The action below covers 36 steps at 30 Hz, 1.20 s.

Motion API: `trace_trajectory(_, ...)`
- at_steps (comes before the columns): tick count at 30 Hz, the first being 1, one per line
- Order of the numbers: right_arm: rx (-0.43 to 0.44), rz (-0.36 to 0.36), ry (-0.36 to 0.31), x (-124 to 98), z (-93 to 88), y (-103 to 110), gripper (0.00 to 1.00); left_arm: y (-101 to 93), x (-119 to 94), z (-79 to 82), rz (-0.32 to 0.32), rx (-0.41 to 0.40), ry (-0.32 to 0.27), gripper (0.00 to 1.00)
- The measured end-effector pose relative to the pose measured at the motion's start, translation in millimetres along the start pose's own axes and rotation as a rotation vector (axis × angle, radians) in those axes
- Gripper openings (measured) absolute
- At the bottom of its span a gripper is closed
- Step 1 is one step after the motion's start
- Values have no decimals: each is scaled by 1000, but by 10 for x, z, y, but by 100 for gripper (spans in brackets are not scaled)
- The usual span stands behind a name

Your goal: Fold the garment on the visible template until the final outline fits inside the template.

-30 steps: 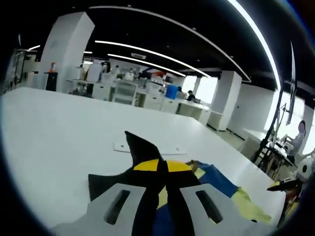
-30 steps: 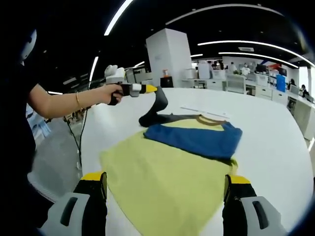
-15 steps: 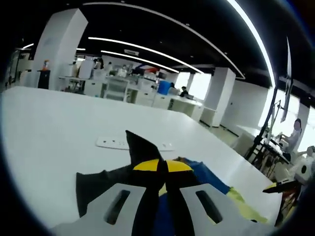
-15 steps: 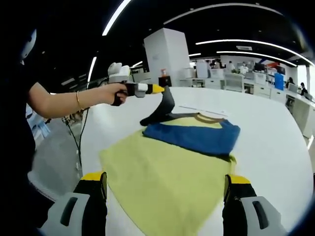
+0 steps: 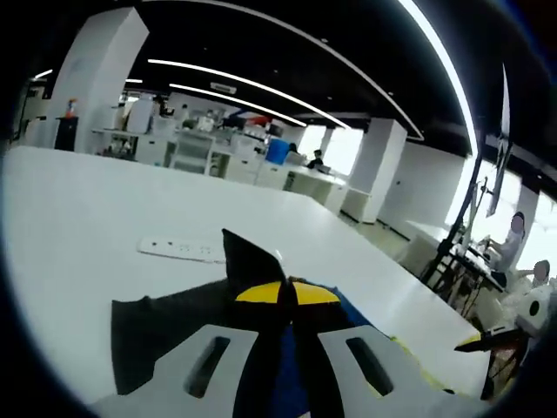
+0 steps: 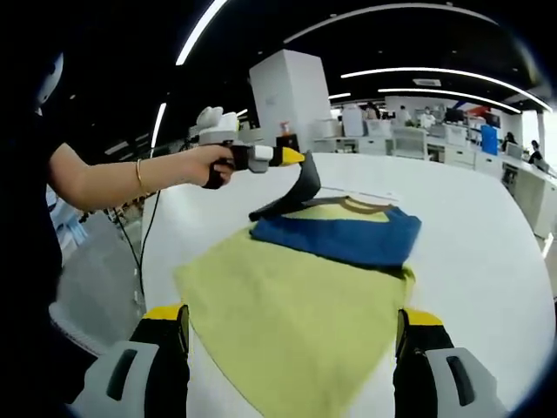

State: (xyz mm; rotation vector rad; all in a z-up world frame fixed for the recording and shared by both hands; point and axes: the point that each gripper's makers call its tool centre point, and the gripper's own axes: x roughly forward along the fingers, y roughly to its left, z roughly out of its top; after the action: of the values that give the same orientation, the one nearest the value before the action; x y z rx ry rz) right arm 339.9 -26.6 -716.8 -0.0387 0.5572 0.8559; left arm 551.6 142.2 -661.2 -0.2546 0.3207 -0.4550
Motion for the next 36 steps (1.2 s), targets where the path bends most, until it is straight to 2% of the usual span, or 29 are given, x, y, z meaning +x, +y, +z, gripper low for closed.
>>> trace_trajectory(4, 4, 1, -3, -4, -4, 5, 99, -89, 79, -65, -21, 31, 30, 1)
trace_trajectory(22, 12, 3, 0, 21, -28, 8, 99, -578, 300, -286, -114, 90, 91, 1)
trace_trajectory(36, 25, -12, 1, -21, -69, -40, 99, -953, 417, -616, -204, 182, 171, 1)
